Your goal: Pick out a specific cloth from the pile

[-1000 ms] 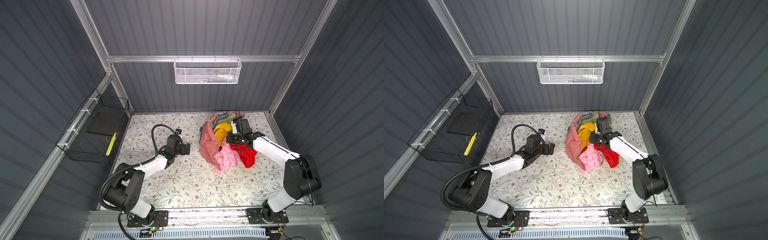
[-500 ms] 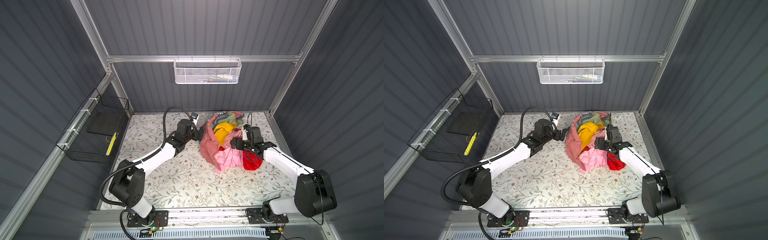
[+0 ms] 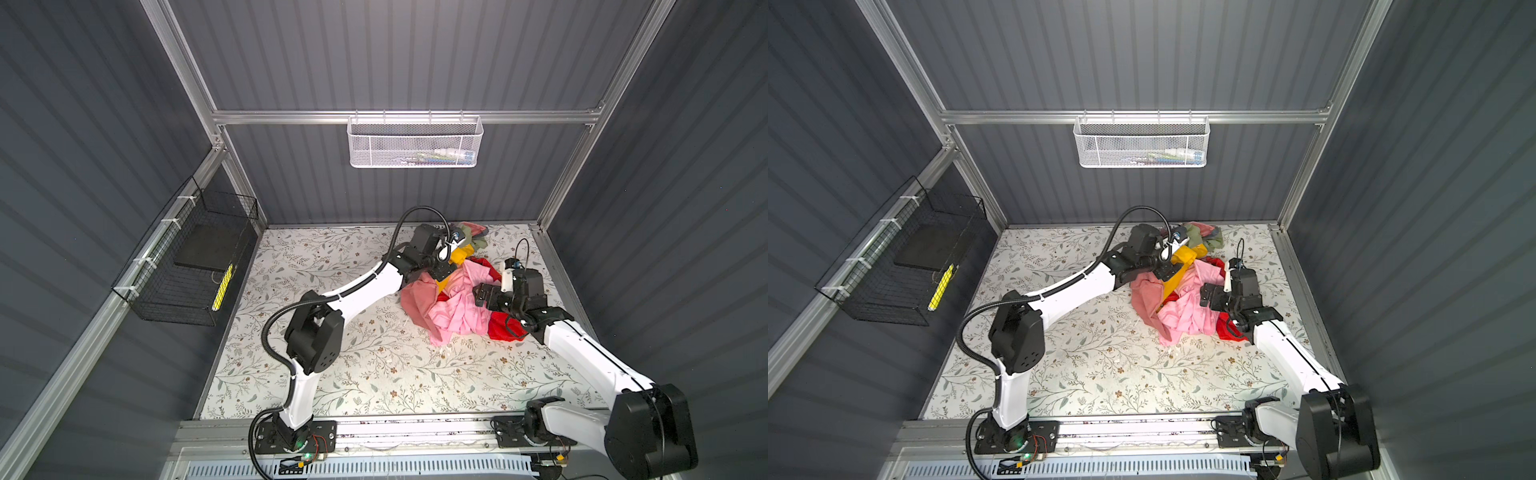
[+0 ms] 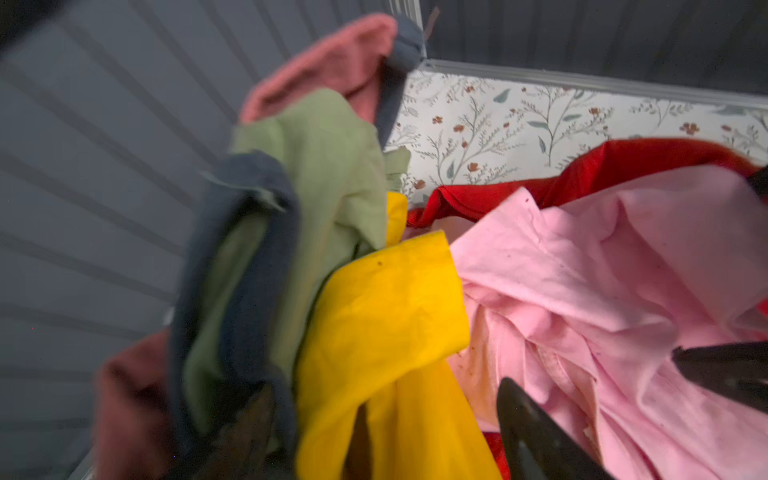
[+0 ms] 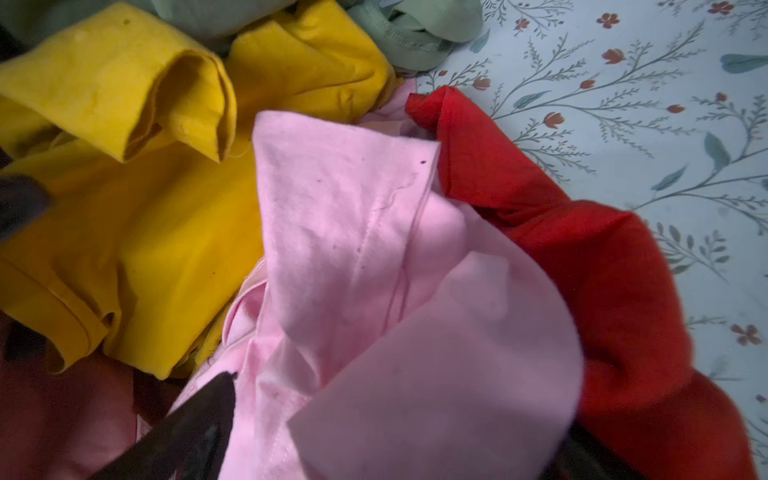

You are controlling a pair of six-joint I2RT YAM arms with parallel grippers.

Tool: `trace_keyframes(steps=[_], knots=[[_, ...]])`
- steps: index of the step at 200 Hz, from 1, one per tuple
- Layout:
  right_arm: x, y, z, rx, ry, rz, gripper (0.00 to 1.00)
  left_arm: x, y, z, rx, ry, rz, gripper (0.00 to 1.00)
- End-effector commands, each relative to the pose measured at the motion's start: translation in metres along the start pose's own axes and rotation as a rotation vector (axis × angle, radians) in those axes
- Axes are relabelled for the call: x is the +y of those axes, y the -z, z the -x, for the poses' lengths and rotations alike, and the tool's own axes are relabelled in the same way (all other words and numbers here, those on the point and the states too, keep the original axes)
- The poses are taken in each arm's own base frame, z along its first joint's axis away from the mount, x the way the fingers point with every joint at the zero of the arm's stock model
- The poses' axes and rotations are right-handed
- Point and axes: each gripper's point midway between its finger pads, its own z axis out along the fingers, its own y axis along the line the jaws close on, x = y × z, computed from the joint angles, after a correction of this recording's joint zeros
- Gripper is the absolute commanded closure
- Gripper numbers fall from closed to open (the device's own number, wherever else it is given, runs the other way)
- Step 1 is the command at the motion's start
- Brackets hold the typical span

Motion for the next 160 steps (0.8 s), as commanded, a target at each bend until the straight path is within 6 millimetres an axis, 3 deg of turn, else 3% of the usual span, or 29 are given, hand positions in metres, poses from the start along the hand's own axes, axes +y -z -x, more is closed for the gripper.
trace_keyframes(steps=[1,49,80,103,123,144,160], knots=[[-0.005,0.004,-0.006,0.003,0.004,0.009,0.01,0.0,-0.009,-0.006,0.06,-0.073,0.017,0.14],[-0.006,0.012,-0.007,-0.015,0.004,0.018,0.01,0.006,-0.046,-0.013,0.092,-0.103,0.074,0.1],[-0.008,0.016,-0.007,-0.022,0.017,0.009,0.01,0.004,-0.061,-0.02,0.113,-0.116,0.09,0.19],[-0.011,0.017,-0.009,-0.02,0.017,0.0,0.01,0.013,-0.06,-0.017,0.111,-0.108,0.155,0.53],[-0.012,0.017,-0.01,-0.016,0.016,-0.003,0.01,0.005,-0.051,-0.005,0.075,-0.098,0.103,0.71],[-0.013,0.016,-0.01,-0.016,0.015,-0.009,0.01,-0.006,-0.039,0.013,0.029,-0.098,0.061,1.0],[-0.013,0.016,-0.009,-0.02,0.013,-0.008,0.01,-0.018,-0.028,0.028,-0.008,-0.109,0.025,1.0]])
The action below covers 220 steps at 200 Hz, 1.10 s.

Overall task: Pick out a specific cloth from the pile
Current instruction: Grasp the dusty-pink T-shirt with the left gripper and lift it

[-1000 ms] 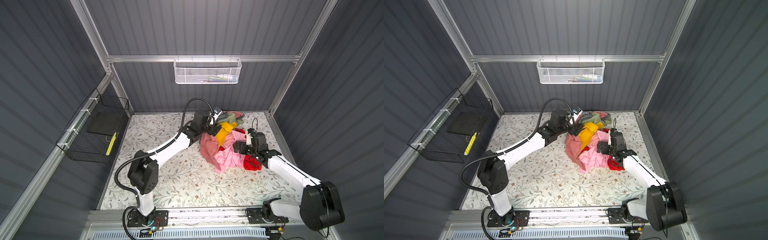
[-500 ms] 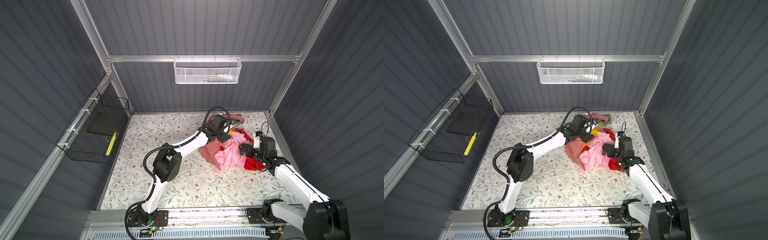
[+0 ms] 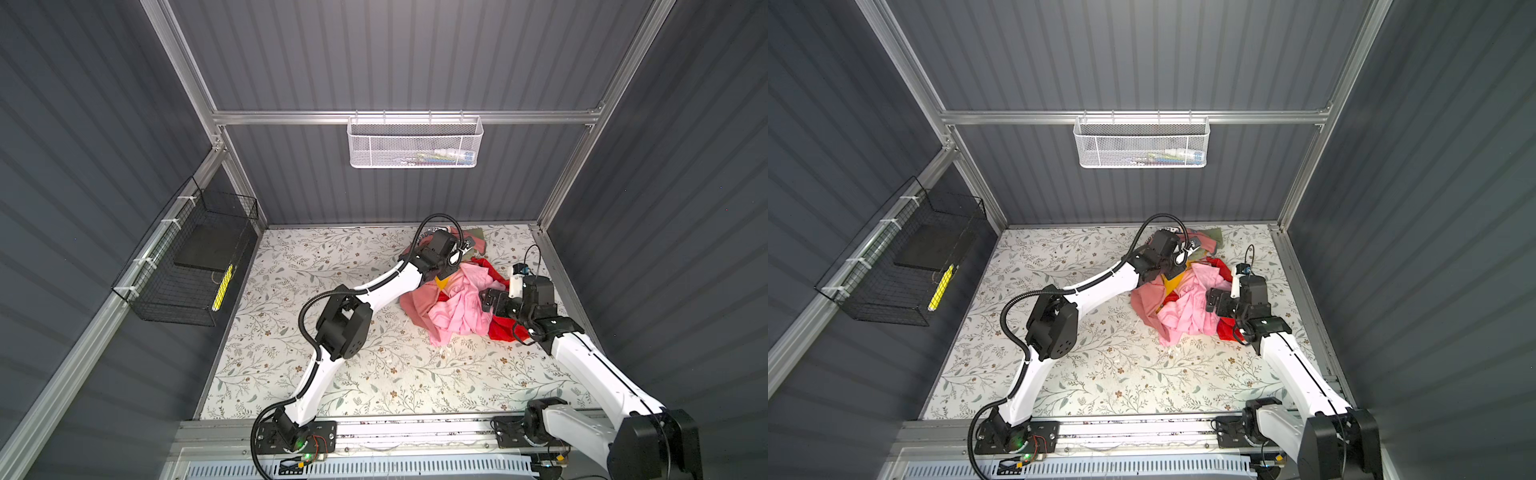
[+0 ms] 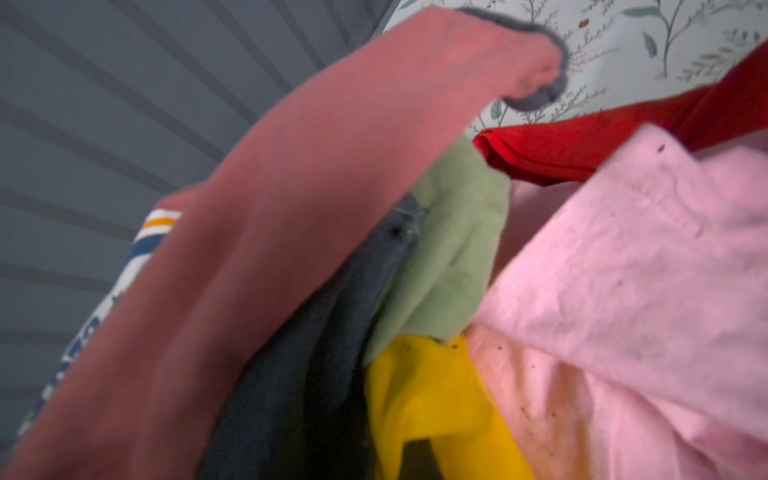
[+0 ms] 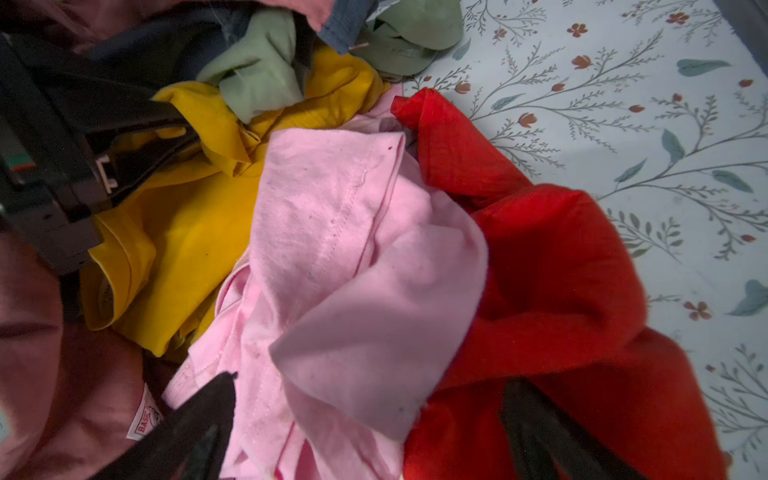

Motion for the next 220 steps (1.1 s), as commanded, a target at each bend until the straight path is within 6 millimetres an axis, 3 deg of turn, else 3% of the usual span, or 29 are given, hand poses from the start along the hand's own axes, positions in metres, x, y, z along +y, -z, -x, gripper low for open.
trace_keyframes(steps=[1,53,105,179,197,220], knots=[[-0.003,0.0,-0.002,0.003,0.007,-0.01,0.01,-0.011,0.039,0.047,-0.112,-0.01,-0.055,1.0],[-0.006,0.001,0.002,-0.009,-0.001,-0.018,0.01,-0.023,0.088,0.1,-0.239,0.017,-0.119,1.0],[-0.004,0.004,0.006,-0.024,-0.004,-0.004,0.01,-0.009,0.155,0.16,-0.392,0.111,-0.211,1.0],[0.006,0.009,0.017,-0.063,-0.002,0.051,0.01,0.004,0.247,0.228,-0.662,0.187,-0.339,1.0],[0.006,0.012,0.019,-0.073,-0.004,0.051,0.01,0.008,0.26,0.237,-0.706,0.198,-0.348,1.0],[0.006,0.013,0.018,-0.072,-0.009,0.05,0.01,0.009,0.259,0.24,-0.717,0.22,-0.36,1.0]])
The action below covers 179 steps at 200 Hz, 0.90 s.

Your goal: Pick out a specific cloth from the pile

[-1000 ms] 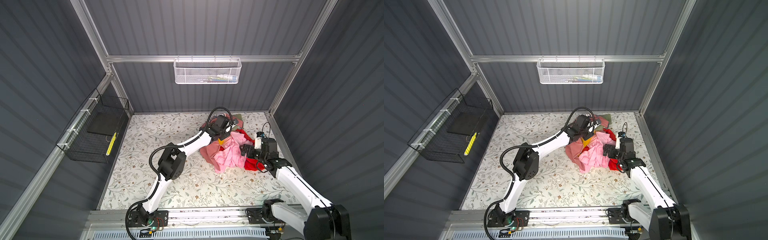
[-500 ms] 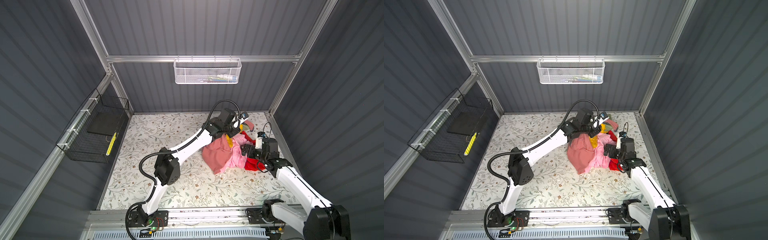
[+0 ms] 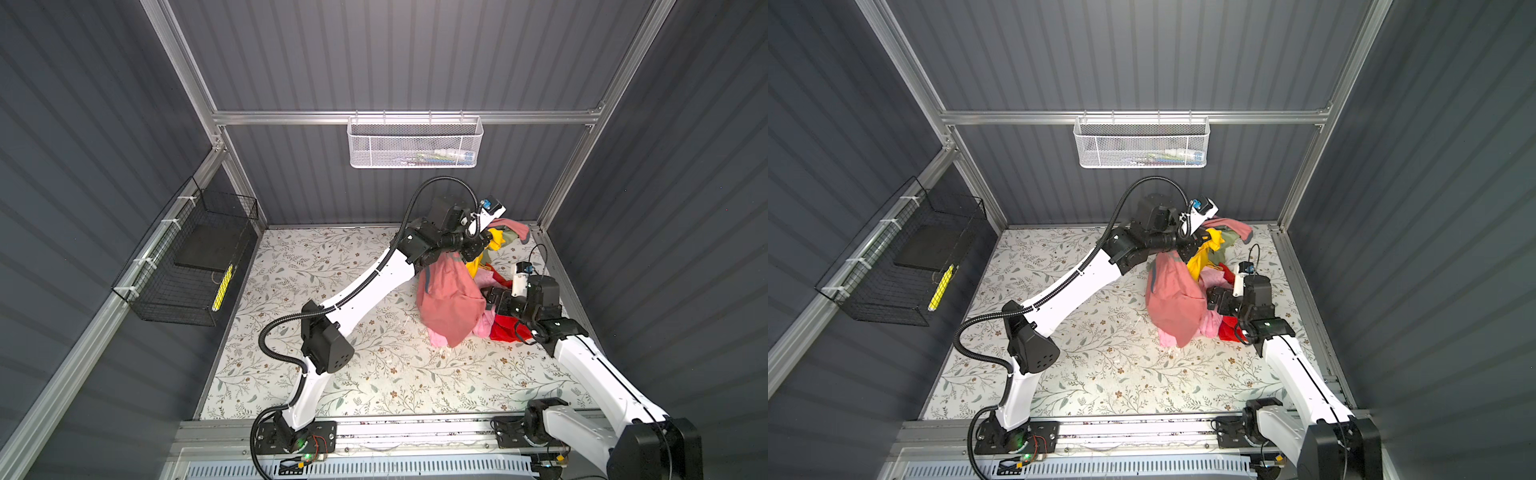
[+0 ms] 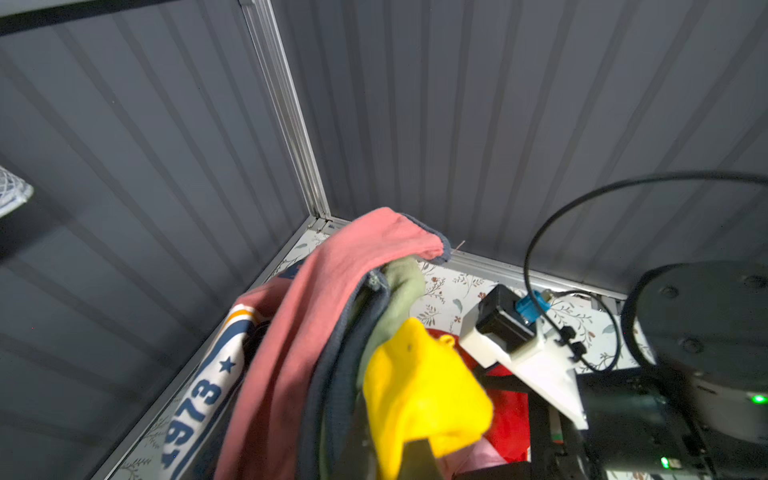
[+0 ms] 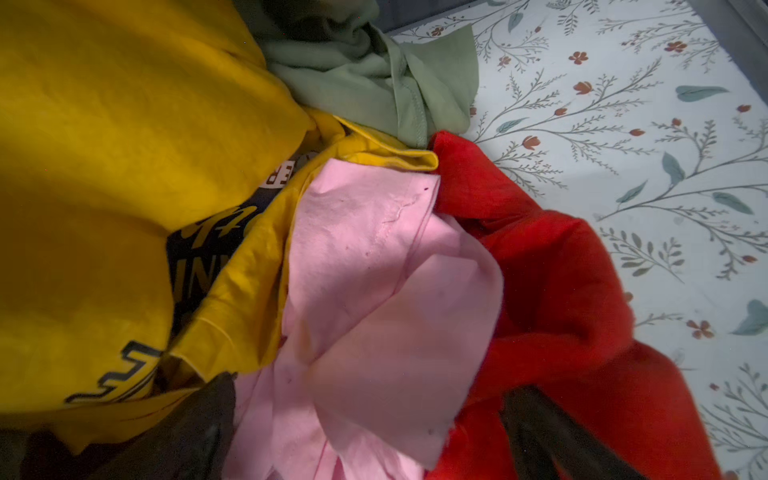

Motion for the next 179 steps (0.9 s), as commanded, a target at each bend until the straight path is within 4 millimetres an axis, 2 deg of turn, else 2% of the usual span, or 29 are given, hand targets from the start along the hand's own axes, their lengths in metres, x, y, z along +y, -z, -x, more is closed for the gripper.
trace_keyframes(steps=[1,24,59,72,78,97,113,131,179], knots=[[0.002,0.004,0.006,-0.025,-0.002,0.011,0.01,-0.018,0.05,0.092,-0.256,-0.028,-0.049,1.0],[-0.001,0.006,0.005,-0.028,-0.002,0.0,0.01,-0.007,0.046,0.086,-0.269,0.022,-0.036,1.0],[-0.001,0.017,0.012,-0.066,-0.001,-0.004,0.01,0.001,0.052,0.099,-0.357,0.125,-0.143,1.0],[-0.001,0.022,0.016,-0.086,-0.001,-0.002,0.01,0.018,0.049,0.093,-0.367,0.195,-0.163,1.0],[-0.001,0.024,0.017,-0.092,0.001,-0.002,0.01,0.033,0.048,0.088,-0.376,0.243,-0.167,1.0],[-0.001,0.029,0.018,-0.1,0.009,0.002,0.01,0.081,0.043,0.055,-0.381,0.421,-0.163,1.0],[-0.001,0.03,0.015,-0.08,0.019,0.0,0.01,0.105,0.037,0.019,-0.33,0.466,-0.087,1.0],[-0.003,0.03,0.011,-0.058,0.028,-0.006,0.01,0.111,0.029,-0.019,-0.249,0.459,-0.009,1.0],[0.0,0.029,0.016,-0.062,0.023,0.004,0.01,0.121,0.006,-0.118,-0.038,0.563,0.056,1.0]])
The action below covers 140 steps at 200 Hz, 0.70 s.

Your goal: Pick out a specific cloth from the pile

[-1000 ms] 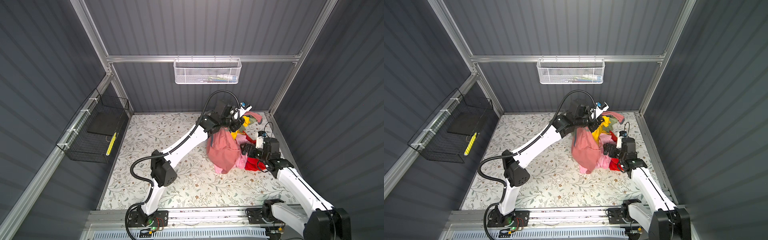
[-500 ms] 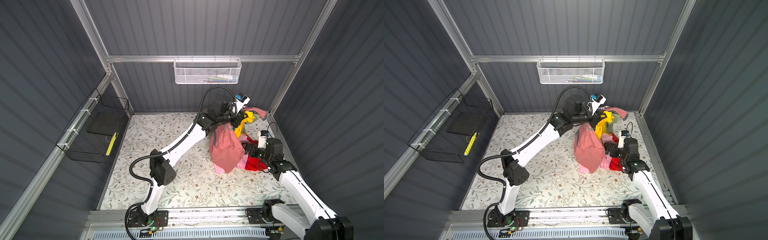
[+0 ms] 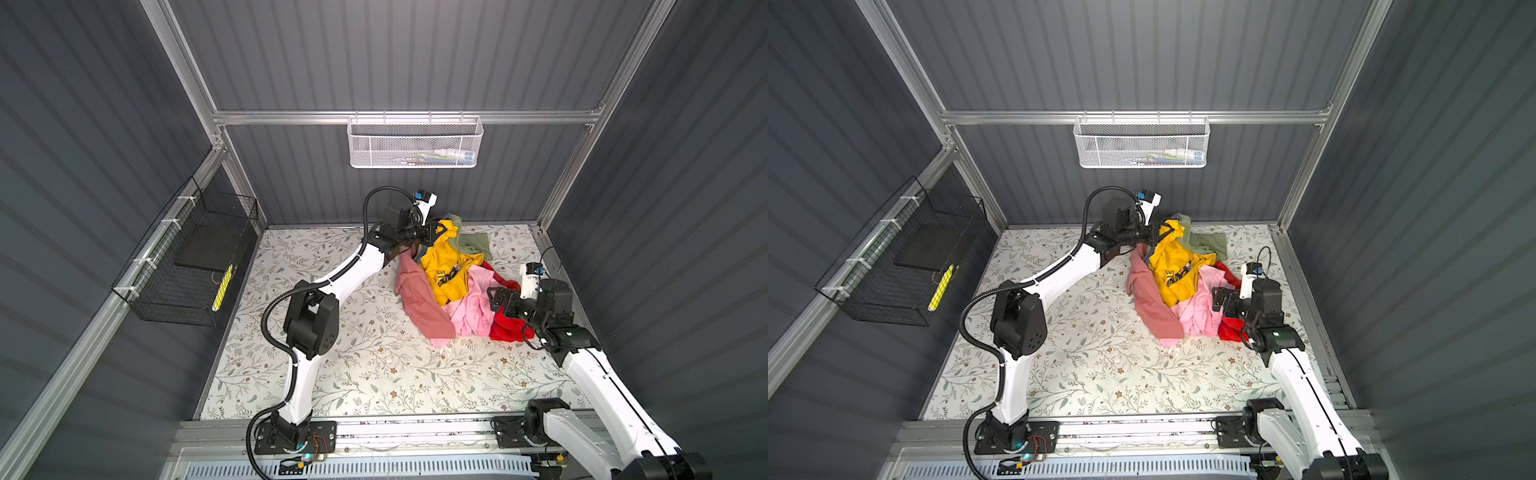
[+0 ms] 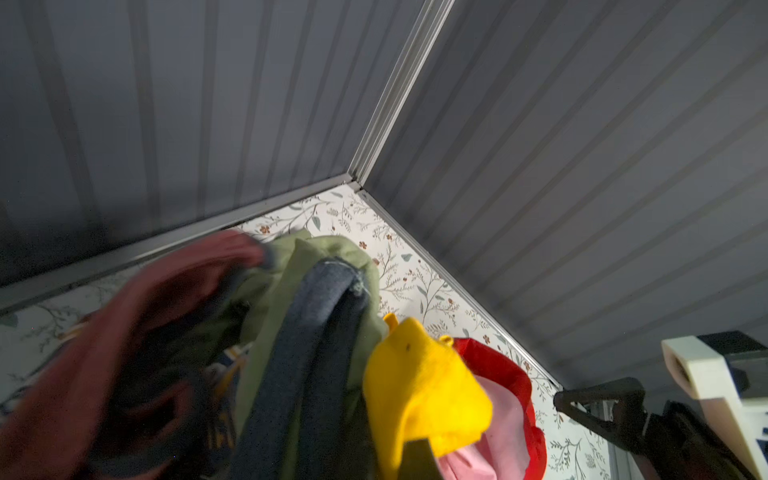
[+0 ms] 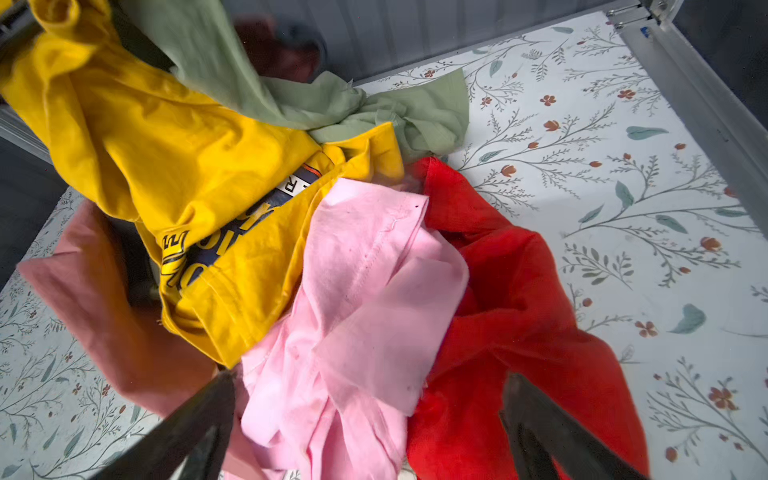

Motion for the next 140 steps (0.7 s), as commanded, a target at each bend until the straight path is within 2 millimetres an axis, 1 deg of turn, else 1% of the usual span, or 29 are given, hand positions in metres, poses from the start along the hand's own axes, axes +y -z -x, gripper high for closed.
trace_keyframes(steps=[1,9,28,46,62,82,102,104,115,129,140], knots=[[0.002,0.001,0.004,0.004,0.009,0.01,0.01,-0.004,0.004,-0.007,0.005,-0.012,0.011,1.0],[0.003,0.0,0.005,0.006,0.009,0.012,0.01,0.004,0.001,-0.019,0.029,-0.008,0.035,1.0],[0.003,-0.001,0.004,0.014,0.008,0.012,0.01,0.018,0.0,-0.038,0.068,-0.006,0.083,1.0],[0.002,-0.002,0.003,0.018,0.005,0.01,0.01,0.023,0.0,-0.048,0.088,-0.001,0.095,1.0],[0.002,-0.003,0.003,0.021,0.002,0.008,0.01,0.022,-0.001,-0.055,0.111,0.002,0.089,1.0],[0.002,-0.005,0.002,0.025,-0.004,0.007,0.01,0.026,-0.001,-0.066,0.135,0.007,0.1,1.0],[0.002,-0.006,0.001,0.031,-0.009,0.008,0.01,0.04,0.001,-0.075,0.161,0.004,0.164,1.0],[0.002,-0.006,0.001,0.031,-0.008,0.008,0.01,0.045,0.002,-0.075,0.159,0.001,0.192,0.98],[0.001,-0.006,0.0,0.037,-0.008,0.007,0.01,0.054,0.006,-0.076,0.17,-0.006,0.252,0.91],[0.0,-0.007,0.0,0.041,-0.008,0.002,0.01,0.063,0.012,-0.075,0.185,-0.025,0.322,0.69],[0.0,-0.007,-0.001,0.044,-0.007,-0.002,0.01,0.068,0.018,-0.074,0.19,-0.047,0.366,0.63]])
